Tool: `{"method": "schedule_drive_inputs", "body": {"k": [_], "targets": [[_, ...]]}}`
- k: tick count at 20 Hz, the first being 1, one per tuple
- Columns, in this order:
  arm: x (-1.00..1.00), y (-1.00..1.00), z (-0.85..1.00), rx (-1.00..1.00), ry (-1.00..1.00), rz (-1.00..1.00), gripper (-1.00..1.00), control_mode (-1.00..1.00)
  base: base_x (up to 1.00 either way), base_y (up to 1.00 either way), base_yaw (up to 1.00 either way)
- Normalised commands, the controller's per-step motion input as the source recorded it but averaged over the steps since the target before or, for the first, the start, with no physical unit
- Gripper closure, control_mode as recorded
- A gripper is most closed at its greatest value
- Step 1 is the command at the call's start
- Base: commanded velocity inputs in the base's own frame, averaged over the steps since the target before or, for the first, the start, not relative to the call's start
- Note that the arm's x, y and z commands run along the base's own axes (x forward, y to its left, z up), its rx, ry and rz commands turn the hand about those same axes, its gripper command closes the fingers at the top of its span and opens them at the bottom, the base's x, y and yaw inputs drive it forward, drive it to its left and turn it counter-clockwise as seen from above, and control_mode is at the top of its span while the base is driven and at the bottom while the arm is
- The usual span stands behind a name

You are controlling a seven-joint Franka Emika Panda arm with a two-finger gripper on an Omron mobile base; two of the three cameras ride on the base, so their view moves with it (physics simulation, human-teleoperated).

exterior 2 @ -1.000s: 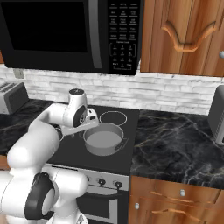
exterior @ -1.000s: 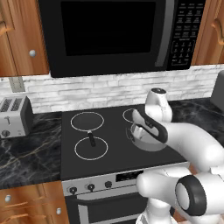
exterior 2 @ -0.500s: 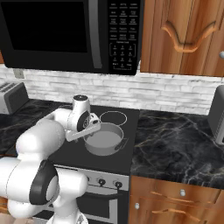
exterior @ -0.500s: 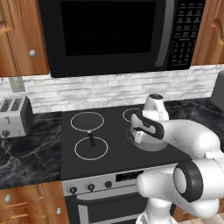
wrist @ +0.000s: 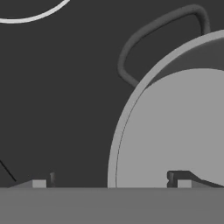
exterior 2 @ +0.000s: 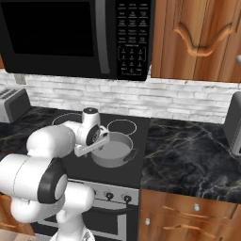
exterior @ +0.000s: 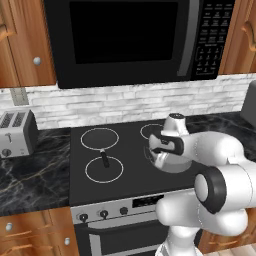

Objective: Move the pot and pan from the stove into the sink.

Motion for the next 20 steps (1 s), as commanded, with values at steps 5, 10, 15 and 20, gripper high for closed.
{"method": "schedule_drive_inputs", "body": {"k": [5, 10, 15, 20], "targets": [[0.03, 0.00, -0.12, 0.00, 0.00, 0.03, -1.00, -1.00, 0.00, 0.00, 0.00], [0.08, -0.01, -0.01, 0.00, 0.00, 0.00, -1.00, -1.00, 0.00, 0.00, 0.00], [0.22, -0.06, -0.09, 0.00, 0.00, 0.00, -1.00, -1.00, 0.00, 0.00, 0.00], [0.04, -0.03, -0.03, 0.00, 0.00, 0.00, -1.00, -1.00, 0.00, 0.00, 0.00]]}}
